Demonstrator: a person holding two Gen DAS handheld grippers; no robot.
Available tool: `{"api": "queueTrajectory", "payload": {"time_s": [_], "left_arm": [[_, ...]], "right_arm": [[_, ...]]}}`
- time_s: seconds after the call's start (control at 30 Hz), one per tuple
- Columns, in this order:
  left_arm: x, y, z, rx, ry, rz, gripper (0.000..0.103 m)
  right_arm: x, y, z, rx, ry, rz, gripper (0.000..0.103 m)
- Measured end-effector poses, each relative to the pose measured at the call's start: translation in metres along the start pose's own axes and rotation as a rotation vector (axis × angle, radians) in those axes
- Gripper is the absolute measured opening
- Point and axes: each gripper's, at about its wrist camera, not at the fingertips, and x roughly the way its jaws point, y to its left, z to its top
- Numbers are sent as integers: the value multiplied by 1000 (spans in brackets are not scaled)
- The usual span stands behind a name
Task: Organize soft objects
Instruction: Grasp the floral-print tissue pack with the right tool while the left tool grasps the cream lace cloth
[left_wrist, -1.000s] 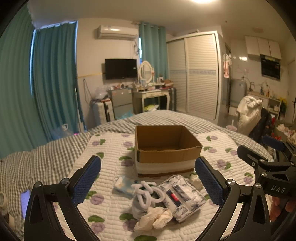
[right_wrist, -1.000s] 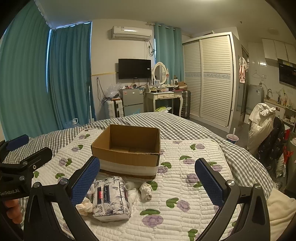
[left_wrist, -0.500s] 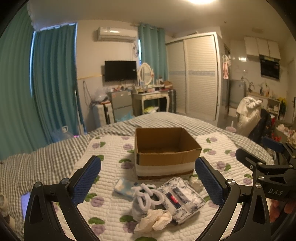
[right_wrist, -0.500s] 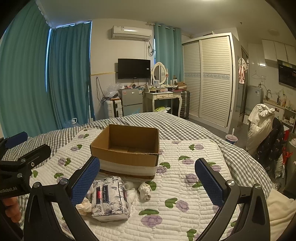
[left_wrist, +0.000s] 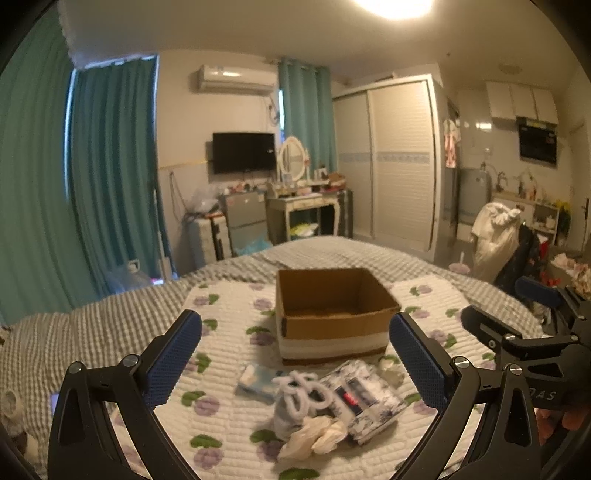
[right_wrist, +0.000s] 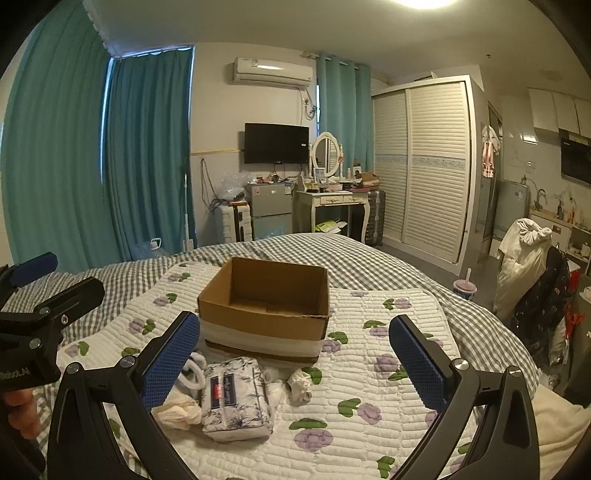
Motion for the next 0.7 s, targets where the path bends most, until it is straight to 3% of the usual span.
{"api": "queueTrajectory", "payload": {"time_s": [0.17, 0.43, 0.63, 0.7], "left_arm": [[21, 13, -30, -20, 106, 9, 103], [71, 31, -101, -60, 320, 39, 103], [95, 28, -133, -68, 439, -5, 102], [101, 25, -143, -76, 468, -39, 101]], "right_arm": [[20, 11, -21, -29, 88, 13, 103], [98, 38, -84, -49, 344, 92, 102], [134, 50, -111, -48, 449, 130, 90], [143, 52, -115, -36, 469, 150, 80]]}}
